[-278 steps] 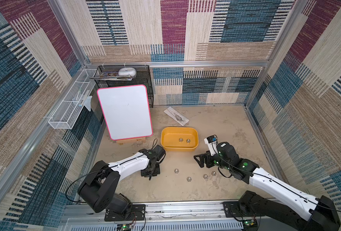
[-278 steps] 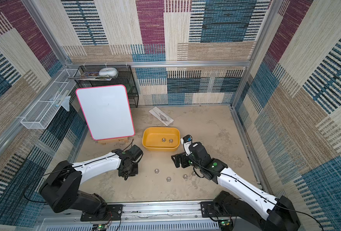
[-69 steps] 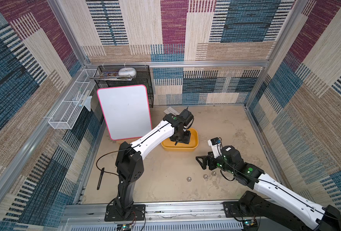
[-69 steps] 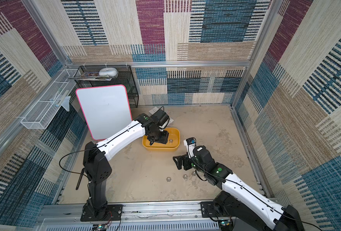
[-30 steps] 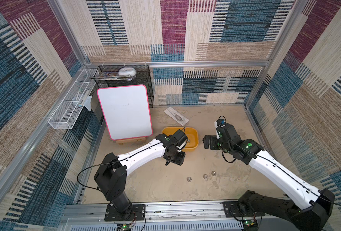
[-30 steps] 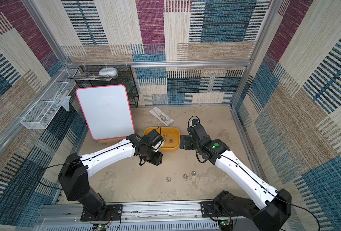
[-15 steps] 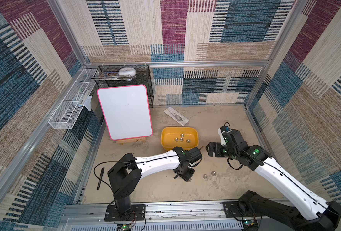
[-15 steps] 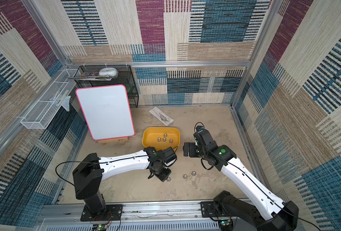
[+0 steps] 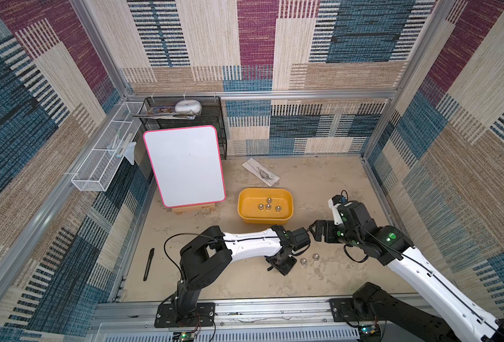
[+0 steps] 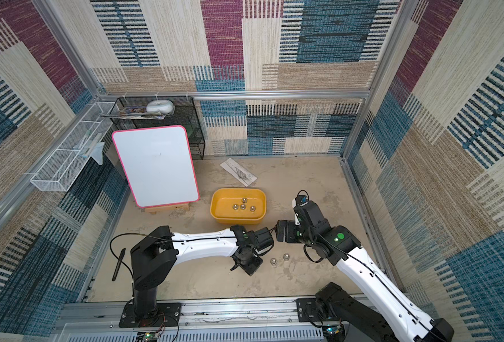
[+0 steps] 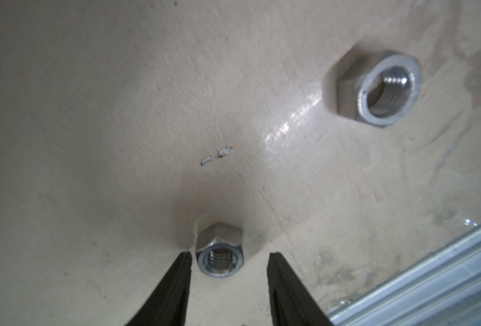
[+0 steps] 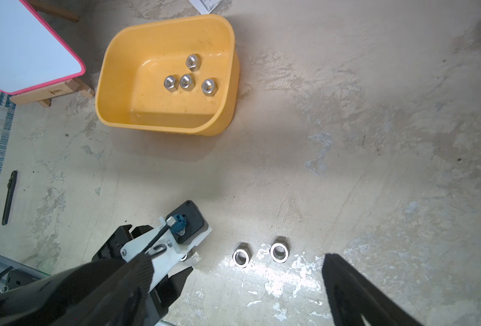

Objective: Put the nuts on the desktop into the storage box
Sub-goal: Pick up the nut from the center of the board.

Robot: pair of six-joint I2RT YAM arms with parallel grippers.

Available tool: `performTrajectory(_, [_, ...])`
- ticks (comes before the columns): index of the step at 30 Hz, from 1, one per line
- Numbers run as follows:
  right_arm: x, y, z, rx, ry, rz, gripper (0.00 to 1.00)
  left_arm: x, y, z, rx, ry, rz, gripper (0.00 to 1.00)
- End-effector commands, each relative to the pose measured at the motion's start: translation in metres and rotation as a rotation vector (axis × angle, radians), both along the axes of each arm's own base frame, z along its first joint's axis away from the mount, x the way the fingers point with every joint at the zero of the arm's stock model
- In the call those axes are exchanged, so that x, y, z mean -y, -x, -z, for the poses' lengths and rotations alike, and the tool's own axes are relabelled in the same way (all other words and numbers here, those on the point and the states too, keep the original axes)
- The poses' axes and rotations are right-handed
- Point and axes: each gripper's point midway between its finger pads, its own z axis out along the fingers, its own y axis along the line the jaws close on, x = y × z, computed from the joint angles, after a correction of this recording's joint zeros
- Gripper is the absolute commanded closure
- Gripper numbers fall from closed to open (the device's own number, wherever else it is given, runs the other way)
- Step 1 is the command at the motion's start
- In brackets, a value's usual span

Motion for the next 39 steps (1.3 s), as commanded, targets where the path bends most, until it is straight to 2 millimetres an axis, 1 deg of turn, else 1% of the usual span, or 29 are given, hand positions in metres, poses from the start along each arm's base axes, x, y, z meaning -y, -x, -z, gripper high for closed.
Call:
performTrajectory(1, [0.002,0.003,0.003,-0.019,-0.003,0.016,0.01,-0.005,-0.003,0.003,0.015,-0.031,-0.001,0.51])
performTrajectory(3, [0.003,0.003,0.002,-0.018,-0.003,0.019,0.01,-0.006,-0.001,0.006,0.007,-0.037,-0.004,0.56])
performTrajectory(5, [0.003,0.003,0.003,-0.021,-0.001,0.02,0.01,-0.008,-0.001,0.008,0.008,-0.042,-0.008,0.57])
performTrajectory(7, [0.003,0.003,0.002,-0.02,-0.001,0.02,0.01,-0.009,-0.001,0.008,0.01,-0.044,-0.011,0.61])
performTrajectory(9, [0.002,0.003,0.005,-0.028,0.003,0.018,0.01,-0.011,-0.001,0.008,0.015,-0.044,-0.019,0.62])
performTrajectory(11, [0.002,0.002,0.004,-0.027,0.001,0.017,0.01,-0.011,-0.002,0.007,0.024,-0.042,-0.021,0.69])
performTrajectory(13, [0.002,0.002,0.004,-0.025,0.001,0.02,0.01,-0.012,-0.004,0.004,0.035,-0.043,-0.023,0.69])
performTrajectory(14, [0.002,0.002,0.004,-0.025,0.0,0.019,0.01,-0.012,-0.005,0.001,0.041,-0.041,-0.026,0.72])
performTrajectory(15, [0.002,0.002,0.004,-0.027,0.0,0.018,0.01,-0.012,-0.006,-0.002,0.046,-0.034,-0.026,0.79])
performTrajectory(16, [0.002,0.003,0.004,-0.028,-0.002,0.02,0.01,-0.012,-0.008,-0.005,0.051,-0.032,-0.03,0.81])
performTrajectory(19, [0.0,0.002,0.004,-0.03,-0.01,0.017,0.01,-0.016,-0.014,-0.017,0.071,-0.027,-0.044,0.79])
performTrajectory(22, [-0.003,-0.001,0.002,-0.023,-0.02,0.017,0.01,-0.023,-0.025,-0.033,0.086,-0.018,-0.066,0.79])
performTrajectory(27, [-0.015,-0.015,-0.001,-0.023,-0.03,-0.002,0.01,-0.034,-0.055,-0.071,0.116,0.025,-0.119,0.78])
performTrajectory(30, [-0.025,-0.027,-0.005,-0.014,-0.033,-0.024,0.01,-0.041,-0.081,-0.095,0.136,0.057,-0.159,0.78])
performTrajectory(32, [-0.032,-0.036,-0.007,-0.014,-0.035,-0.037,0.01,-0.048,-0.102,-0.108,0.157,0.073,-0.191,0.78])
performTrajectory(35, [-0.04,-0.049,-0.012,-0.007,-0.03,-0.059,0.01,-0.061,-0.134,-0.116,0.19,0.077,-0.242,0.78])
performTrajectory(39, [-0.044,-0.063,-0.018,0.003,-0.009,-0.071,0.01,-0.077,-0.174,-0.113,0.206,0.067,-0.309,0.78])
